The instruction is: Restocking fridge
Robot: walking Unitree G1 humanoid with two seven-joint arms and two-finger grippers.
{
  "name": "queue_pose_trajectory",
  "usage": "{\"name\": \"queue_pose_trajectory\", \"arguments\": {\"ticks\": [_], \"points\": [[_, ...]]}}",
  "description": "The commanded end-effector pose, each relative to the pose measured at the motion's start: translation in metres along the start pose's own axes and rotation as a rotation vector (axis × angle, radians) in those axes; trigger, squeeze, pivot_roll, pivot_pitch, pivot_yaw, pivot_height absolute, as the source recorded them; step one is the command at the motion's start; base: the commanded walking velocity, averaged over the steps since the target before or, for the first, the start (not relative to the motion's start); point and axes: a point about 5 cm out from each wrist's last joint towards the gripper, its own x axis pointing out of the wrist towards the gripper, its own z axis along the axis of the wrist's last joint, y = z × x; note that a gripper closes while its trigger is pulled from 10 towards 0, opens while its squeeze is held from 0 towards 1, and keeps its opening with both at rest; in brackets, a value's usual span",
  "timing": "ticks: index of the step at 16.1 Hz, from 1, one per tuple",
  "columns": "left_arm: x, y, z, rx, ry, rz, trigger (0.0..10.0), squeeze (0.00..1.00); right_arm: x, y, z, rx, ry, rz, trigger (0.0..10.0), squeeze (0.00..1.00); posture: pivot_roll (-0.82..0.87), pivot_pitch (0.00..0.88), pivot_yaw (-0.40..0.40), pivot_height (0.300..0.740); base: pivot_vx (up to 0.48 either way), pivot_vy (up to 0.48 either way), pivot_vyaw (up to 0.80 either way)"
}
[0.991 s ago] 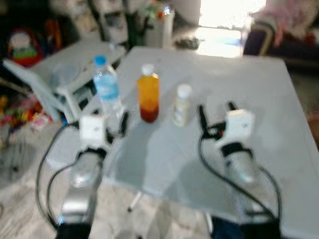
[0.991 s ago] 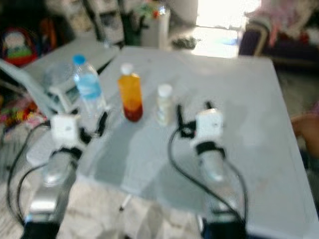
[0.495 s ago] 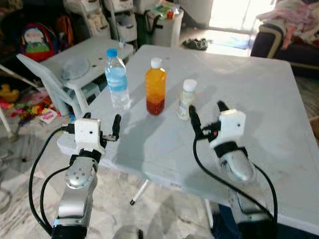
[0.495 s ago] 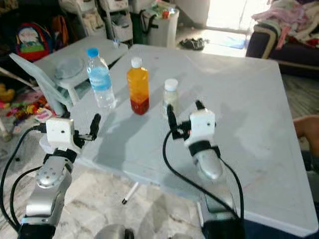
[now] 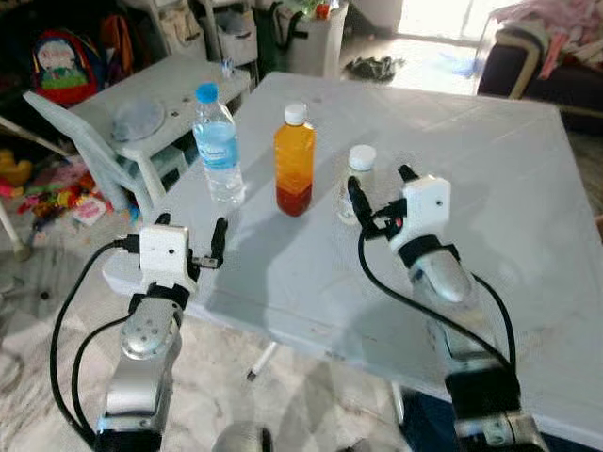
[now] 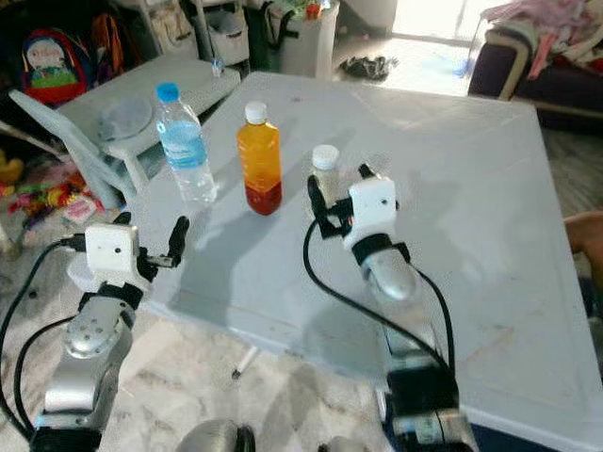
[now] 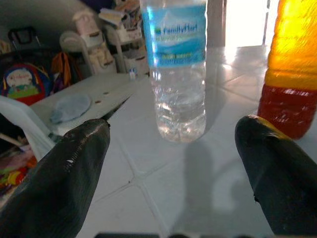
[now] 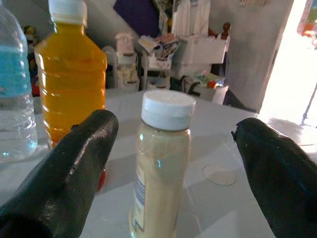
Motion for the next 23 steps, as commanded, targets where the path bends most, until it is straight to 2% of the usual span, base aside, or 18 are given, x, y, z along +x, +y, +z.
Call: {"name": "queue_pose_trajectory", "arguments": {"ticks": [1,6,11,12,13,14,23], "points": [[-0.002,0.004,0.004,0.019,-0.011,0.012,10.0,0.0,0.004,0.001,0.004,-0.001,-0.017,0.009,10.0,0.0,0.1,0.058,0.045,0.74,0.0,0.0,0.0],[-0.003,0.007,0.006,0.031,-0.004,0.015,10.0,0.0,0.019,0.001,0.005,-0.013,-0.015,0.024,10.0,0.0,0.11,0.064,0.049,0.74,0.0,0.0,0.0],[-0.003,0.007,0.006,0.037,0.006,0.011,10.0,0.0,0.039,-0.008,0.008,-0.028,0.004,0.025,10.0,0.0,0.12,0.071,0.049,0.74,0.0,0.0,0.0],[-0.004,0.006,0.006,0.037,0.008,0.011,10.0,0.0,0.042,-0.009,0.009,-0.028,0.005,0.032,8.7,0.0,0.12,0.073,0.049,0.74,0.0,0.0,0.0],[-0.004,0.006,0.005,0.037,0.011,0.01,10.0,0.0,0.047,-0.01,0.01,-0.02,0.004,0.036,3.8,0.0,0.12,0.075,0.049,0.74,0.0,0.0,0.0],[-0.004,0.005,0.006,0.038,0.012,0.009,10.0,0.0,0.051,-0.011,0.01,-0.015,0.013,0.036,0.0,0.0,0.12,0.076,0.048,0.74,0.0,0.0,0.0],[-0.004,0.006,0.006,0.043,0.017,0.014,10.0,0.0,0.063,-0.008,0.004,0.009,0.074,0.086,0.0,0.0,0.13,0.078,0.042,0.74,0.0,0.0,0.0]]}}
